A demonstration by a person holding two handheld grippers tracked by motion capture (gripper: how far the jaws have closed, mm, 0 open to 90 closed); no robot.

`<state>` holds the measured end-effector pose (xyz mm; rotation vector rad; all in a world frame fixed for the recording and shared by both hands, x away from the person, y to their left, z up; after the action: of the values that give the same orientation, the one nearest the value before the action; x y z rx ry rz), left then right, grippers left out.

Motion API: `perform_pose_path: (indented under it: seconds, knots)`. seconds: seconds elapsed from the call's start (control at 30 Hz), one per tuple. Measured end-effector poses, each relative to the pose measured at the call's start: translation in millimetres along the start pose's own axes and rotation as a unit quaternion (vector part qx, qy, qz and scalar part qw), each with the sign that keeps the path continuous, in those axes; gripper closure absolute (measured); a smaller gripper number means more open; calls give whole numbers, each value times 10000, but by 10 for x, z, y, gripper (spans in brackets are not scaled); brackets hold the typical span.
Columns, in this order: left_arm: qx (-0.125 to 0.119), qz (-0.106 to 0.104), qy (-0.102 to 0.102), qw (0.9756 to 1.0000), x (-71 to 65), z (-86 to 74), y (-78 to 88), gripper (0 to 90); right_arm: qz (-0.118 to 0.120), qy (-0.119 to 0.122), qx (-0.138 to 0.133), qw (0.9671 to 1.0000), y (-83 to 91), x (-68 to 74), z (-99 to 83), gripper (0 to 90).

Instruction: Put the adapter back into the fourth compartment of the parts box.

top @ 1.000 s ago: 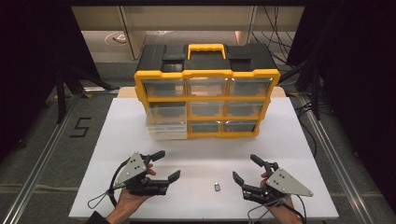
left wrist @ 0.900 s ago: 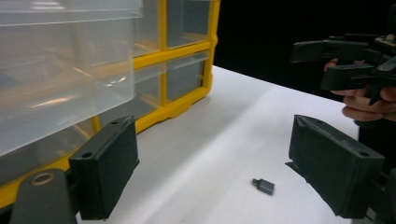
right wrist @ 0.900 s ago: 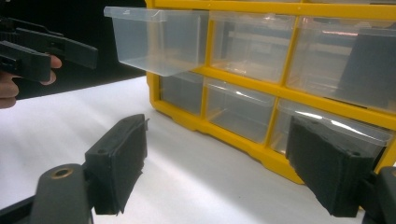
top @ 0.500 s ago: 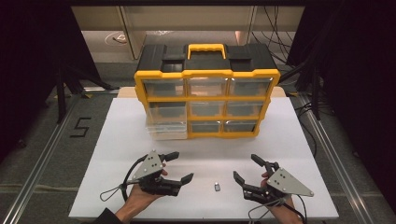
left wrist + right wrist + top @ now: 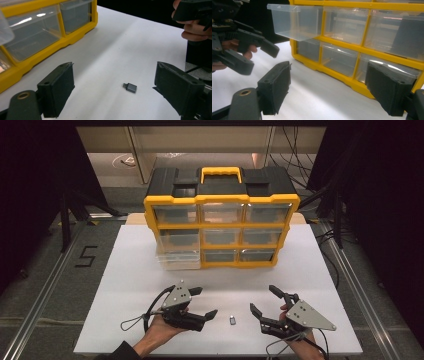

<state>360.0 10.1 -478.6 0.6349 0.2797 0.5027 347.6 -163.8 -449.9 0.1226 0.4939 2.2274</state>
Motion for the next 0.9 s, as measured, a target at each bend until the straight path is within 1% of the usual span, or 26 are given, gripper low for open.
perform_pose_path:
  seconds: [0.07, 0.1, 0.17, 0.2, 0.27, 0.3, 0.33, 0.4, 0.43, 0.47, 0.5, 0.53, 0.57, 0.6, 0.63, 0.67, 0.7, 0.77, 0.87, 0.9]
  knots:
    - [148, -29, -19, 9999, -31, -7, -74, 156, 1, 4, 7, 10000, -4, 1, -4, 216]
    - [148, -29, -19, 9999, -31, -7, -74, 156, 1, 4, 7, 10000, -4, 1, -4, 216]
    - [289, -68, -47, 9995, -51, -16, -135, 156, 13, 27, 10, 10000, -10, 11, -7, 216]
    - [289, -68, -47, 9995, -51, -16, -135, 158, 13, 27, 10, 10000, -10, 11, -7, 216]
    - [396, -100, -49, 9992, -67, -25, -197, 158, 12, 24, 10, 10000, -10, 11, -7, 216]
    - [396, -100, -49, 9992, -67, -25, -197, 158, 12, 24, 10, 10000, -10, 11, -7, 216]
    - [484, -107, -56, 9988, -77, -34, -236, 158, 11, 30, 7, 10000, -9, 8, -6, 216]
    - [523, -113, -55, 9986, -85, -37, -259, 159, 8, 27, 7, 10000, -8, 9, -5, 216]
    - [551, -123, -35, 9984, -93, -41, -280, 161, 11, 25, 1, 10000, -7, 9, -3, 216]
    - [642, -161, 16, 9978, -110, -57, -316, 162, 12, 26, 3, 10000, -7, 9, -4, 216]
    - [642, -161, 16, 9978, -110, -57, -316, 162, 12, 26, 3, 10000, -7, 9, -4, 216]
    - [682, -83, -155, 9975, -88, -50, -371, 166, 15, 29, 6, 10000, -7, 10, -5, 216]
    - [682, -83, -155, 9975, -88, -50, -371, 166, 16, 29, 5, 10000, -7, 12, -5, 216]
    - [804, -110, -39, 9967, -119, -73, -415, 166, 15, 24, 5, 10000, -7, 13, -5, 216]
    - [804, -110, -39, 9967, -119, -73, -415, 166, 15, 24, 5, 10000, -7, 13, -5, 216]
    - [905, -150, 6, 9958, -139, -86, -446, 173, 18, 25, 2, 10000, -5, 13, -3, 216]
    - [905, -150, 6, 9958, -139, -86, -446, 179, 18, 25, 2, 10000, -5, 13, -3, 216]
    - [1034, -160, -2, 9945, -149, -97, -488, 188, 19, 25, -2, 10000, -6, 11, -2, 216]
    - [1152, -170, 39, 9932, -165, -116, -538, 193, 19, 22, 6, 10000, -5, 10, -5, 216]
    - [1152, -170, 39, 9932, -165, -116, -538, 192, 19, 22, 6, 10000, -5, 10, -5, 216]
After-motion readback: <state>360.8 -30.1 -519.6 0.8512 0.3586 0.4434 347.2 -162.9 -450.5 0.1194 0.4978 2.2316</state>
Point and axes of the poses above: each handheld gripper's, and its own axes: y roughly backward along the jaws, z roughly out of its top, x roughly to its left, the point moved 10 cm from there along -y, roughly forward along the jaws, and after that the axes turned 14 degrees about x, right-handed, at the moved point
